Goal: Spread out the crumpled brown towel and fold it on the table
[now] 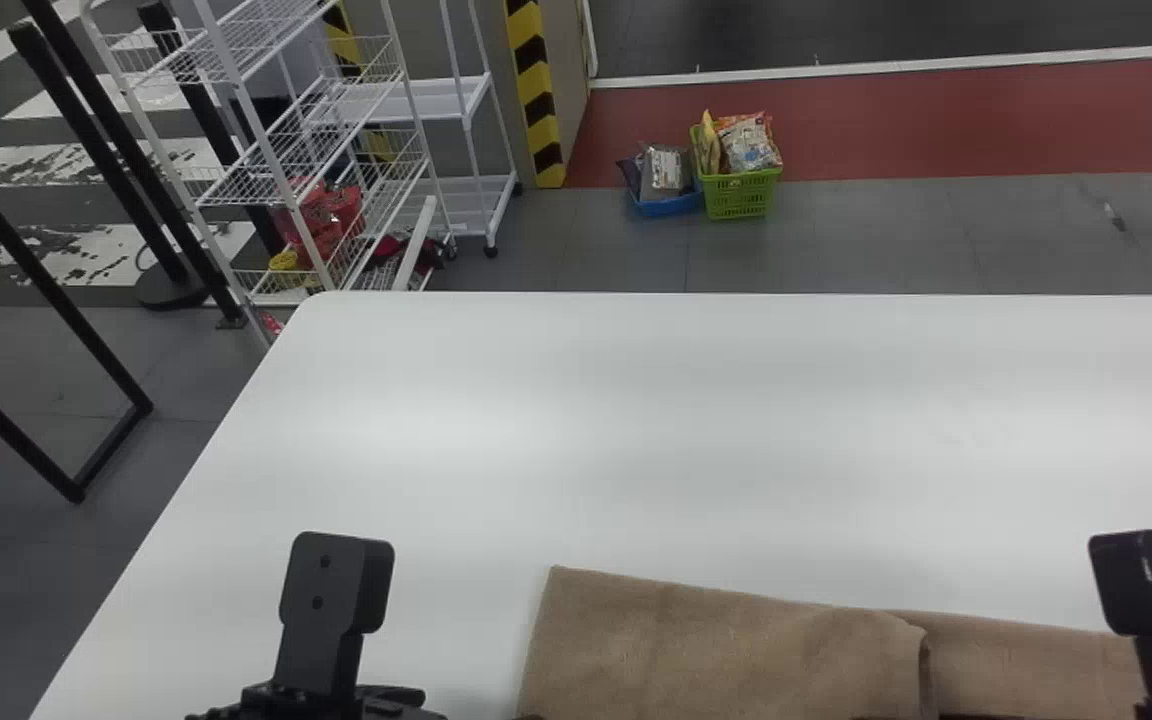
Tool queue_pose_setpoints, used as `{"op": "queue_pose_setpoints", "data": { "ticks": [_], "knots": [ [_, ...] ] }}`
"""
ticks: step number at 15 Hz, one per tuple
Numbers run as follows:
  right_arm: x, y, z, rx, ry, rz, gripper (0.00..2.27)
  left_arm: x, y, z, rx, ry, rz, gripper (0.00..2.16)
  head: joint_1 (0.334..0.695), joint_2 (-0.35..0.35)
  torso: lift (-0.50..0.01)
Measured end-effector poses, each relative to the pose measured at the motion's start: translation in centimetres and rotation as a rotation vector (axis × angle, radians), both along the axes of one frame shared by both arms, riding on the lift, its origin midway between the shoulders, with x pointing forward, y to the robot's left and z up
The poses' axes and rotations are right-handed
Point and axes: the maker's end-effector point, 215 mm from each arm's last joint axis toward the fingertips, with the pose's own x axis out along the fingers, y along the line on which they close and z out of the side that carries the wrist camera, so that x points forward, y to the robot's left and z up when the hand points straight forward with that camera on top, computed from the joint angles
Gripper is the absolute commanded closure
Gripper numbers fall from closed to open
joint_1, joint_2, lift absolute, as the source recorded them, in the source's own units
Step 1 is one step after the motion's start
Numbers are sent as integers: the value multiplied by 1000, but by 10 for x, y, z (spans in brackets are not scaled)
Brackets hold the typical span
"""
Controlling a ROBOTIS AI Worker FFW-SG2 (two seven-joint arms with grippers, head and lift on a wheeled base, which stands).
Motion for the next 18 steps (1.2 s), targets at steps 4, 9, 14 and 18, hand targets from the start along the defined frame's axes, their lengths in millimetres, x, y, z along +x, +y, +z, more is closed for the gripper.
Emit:
{"op": "queue_pose_setpoints", "data": {
  "ticks": [4,9,14,18],
  "knots": [
    [9,2,-1,2,0,5,1119,-1,0,0,0,2,0,87,695,220,-127],
    [9,8,6,19,-15,18,1474,-2,1,0,1,3,1,90,695,231,-127],
    [10,9,16,24,-37,20,1389,-2,0,1,0,-1,1,90,695,234,-127],
    [19,7,21,16,-57,17,1305,-2,-1,1,-2,-1,0,90,695,225,-127]
  ]
}}
